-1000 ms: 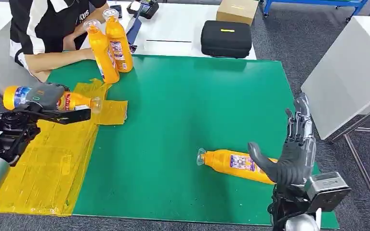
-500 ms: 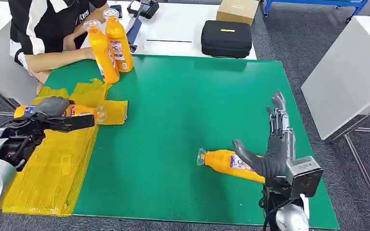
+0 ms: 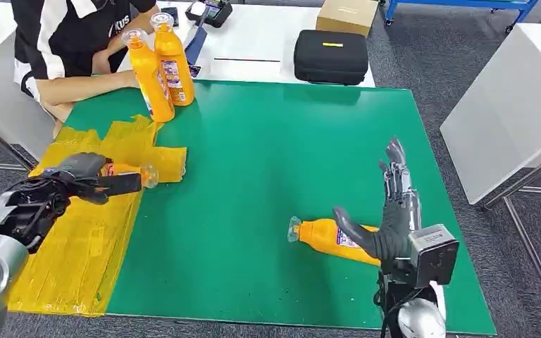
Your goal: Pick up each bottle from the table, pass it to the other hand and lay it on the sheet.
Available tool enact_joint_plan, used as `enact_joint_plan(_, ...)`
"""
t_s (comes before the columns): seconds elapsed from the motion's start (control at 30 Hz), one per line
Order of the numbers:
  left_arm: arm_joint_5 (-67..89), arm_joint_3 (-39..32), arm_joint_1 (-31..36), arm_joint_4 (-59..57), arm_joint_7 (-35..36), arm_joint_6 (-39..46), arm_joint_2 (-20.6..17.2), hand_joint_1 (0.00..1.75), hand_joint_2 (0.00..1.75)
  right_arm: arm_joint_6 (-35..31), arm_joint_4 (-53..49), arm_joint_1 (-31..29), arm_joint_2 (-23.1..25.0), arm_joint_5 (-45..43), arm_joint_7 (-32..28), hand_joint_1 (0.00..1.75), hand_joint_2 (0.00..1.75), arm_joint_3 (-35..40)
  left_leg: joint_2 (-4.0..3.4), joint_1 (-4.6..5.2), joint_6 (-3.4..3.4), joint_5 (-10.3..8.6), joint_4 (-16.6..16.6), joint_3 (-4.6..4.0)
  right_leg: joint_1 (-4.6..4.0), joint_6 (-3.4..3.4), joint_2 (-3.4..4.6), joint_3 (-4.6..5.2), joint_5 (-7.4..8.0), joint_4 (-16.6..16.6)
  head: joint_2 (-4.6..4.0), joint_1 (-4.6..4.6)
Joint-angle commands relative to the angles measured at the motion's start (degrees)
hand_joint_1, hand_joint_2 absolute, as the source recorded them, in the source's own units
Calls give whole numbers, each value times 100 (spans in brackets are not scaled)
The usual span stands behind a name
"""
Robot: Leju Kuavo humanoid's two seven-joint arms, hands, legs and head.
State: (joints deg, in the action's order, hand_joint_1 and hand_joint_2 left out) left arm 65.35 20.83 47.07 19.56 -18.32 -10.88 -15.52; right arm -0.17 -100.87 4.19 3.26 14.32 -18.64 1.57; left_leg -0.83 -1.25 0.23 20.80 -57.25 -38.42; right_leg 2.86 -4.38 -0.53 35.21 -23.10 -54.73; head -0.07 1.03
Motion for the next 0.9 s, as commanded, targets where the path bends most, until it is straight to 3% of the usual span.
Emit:
enact_joint_plan(0.03, 138, 161, 142, -545, 431, -352, 459, 0, 0, -60, 362, -296, 79, 80, 202, 0, 175, -84, 14, -2, 5, 13, 0, 32, -5, 29, -7, -35, -14, 3, 0, -2)
enact_joint_plan(0.17, 172, 228, 266, -571, 519, -526, 669, 0, 0, -65, 361, -302, 97, 125, 259, 0, 175, -239, 20, -3, 5, 15, -5, 32, -6, 32, -11, -37, -16, -2, 0, -2)
enact_joint_plan(0.73, 143, 225, 381, -588, 605, -780, 835, 0, 0, -8, 414, -174, 12, 168, 59, 0, 175, -428, 11, -5, 4, 17, -7, 34, -8, 32, -3, -35, -15, -2, 0, 0)
enact_joint_plan(0.9, -366, -229, 607, -437, 21, -425, 906, 0, 0, -91, 258, -60, -47, 126, -25, 0, 175, -550, 15, -6, 3, 10, -6, 16, -9, 25, -10, -20, -9, -1, 0, -2)
